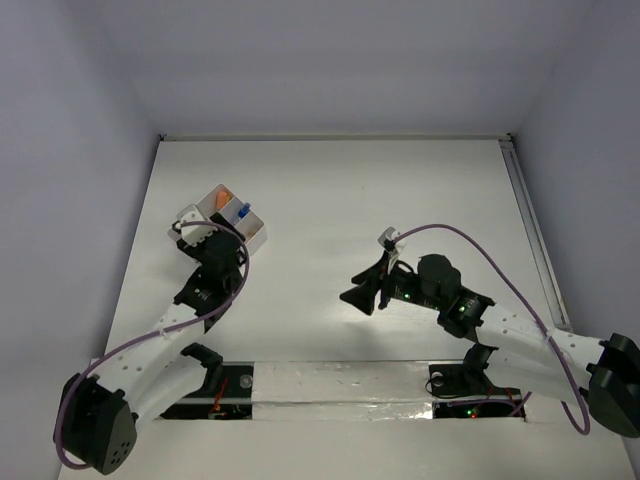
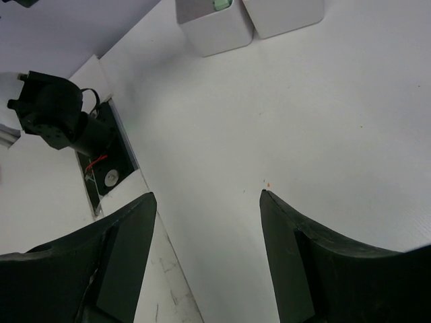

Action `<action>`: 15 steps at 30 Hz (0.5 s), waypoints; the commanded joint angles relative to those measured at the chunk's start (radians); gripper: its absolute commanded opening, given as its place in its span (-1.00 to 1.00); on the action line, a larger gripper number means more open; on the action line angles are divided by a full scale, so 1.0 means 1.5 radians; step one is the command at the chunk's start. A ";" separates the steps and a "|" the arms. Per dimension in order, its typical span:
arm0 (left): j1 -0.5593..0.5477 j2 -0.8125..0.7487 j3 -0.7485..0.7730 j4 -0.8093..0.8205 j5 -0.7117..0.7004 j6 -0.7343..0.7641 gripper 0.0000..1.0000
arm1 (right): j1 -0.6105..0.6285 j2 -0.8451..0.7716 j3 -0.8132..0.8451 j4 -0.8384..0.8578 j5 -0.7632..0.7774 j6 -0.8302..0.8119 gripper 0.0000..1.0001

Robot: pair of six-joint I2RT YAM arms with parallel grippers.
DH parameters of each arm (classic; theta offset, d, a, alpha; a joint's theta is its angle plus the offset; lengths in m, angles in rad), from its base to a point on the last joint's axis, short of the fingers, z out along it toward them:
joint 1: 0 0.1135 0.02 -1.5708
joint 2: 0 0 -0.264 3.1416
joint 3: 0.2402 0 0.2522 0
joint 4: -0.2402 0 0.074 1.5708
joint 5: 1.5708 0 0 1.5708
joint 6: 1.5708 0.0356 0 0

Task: Sort the stationery into containers
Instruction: Place the pen in the storage box, then reset both arms

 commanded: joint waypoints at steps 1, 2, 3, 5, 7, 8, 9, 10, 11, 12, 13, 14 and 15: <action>-0.004 -0.064 0.035 -0.003 0.057 0.008 0.10 | -0.001 -0.010 -0.007 0.023 0.019 -0.005 0.38; -0.010 -0.077 0.040 -0.002 0.072 0.010 0.12 | -0.001 -0.013 -0.008 0.023 0.026 -0.005 0.37; -0.010 -0.102 0.044 0.000 0.093 0.013 0.15 | -0.001 -0.016 -0.009 0.022 0.031 -0.005 0.35; -0.010 -0.124 0.055 0.001 0.160 0.017 0.20 | -0.001 -0.027 -0.008 0.009 0.049 -0.006 0.32; -0.010 -0.150 0.071 -0.013 0.233 0.023 0.26 | -0.001 -0.038 0.001 -0.024 0.067 -0.007 0.31; -0.010 -0.157 0.081 -0.025 0.253 0.023 0.27 | -0.001 -0.044 0.005 -0.034 0.079 -0.007 0.29; -0.010 -0.172 0.089 -0.048 0.276 0.025 0.28 | -0.001 -0.058 0.006 -0.044 0.112 -0.006 0.26; -0.010 -0.188 0.106 -0.061 0.319 0.032 0.51 | -0.001 -0.067 0.009 -0.066 0.163 0.006 0.13; -0.010 -0.188 0.112 -0.061 0.338 0.032 0.53 | -0.001 -0.075 0.007 -0.076 0.163 0.013 0.00; -0.010 -0.201 0.117 -0.062 0.357 0.042 0.78 | -0.001 -0.095 0.003 -0.079 0.211 0.018 -0.18; -0.010 -0.203 0.131 -0.061 0.392 0.052 0.98 | -0.001 -0.106 -0.002 -0.084 0.247 0.023 -0.39; -0.010 -0.201 0.142 -0.065 0.407 0.061 0.98 | -0.001 -0.114 -0.011 -0.088 0.275 0.028 -0.77; -0.010 -0.191 0.154 -0.083 0.418 0.075 0.98 | -0.001 -0.121 -0.012 -0.094 0.321 0.039 -0.92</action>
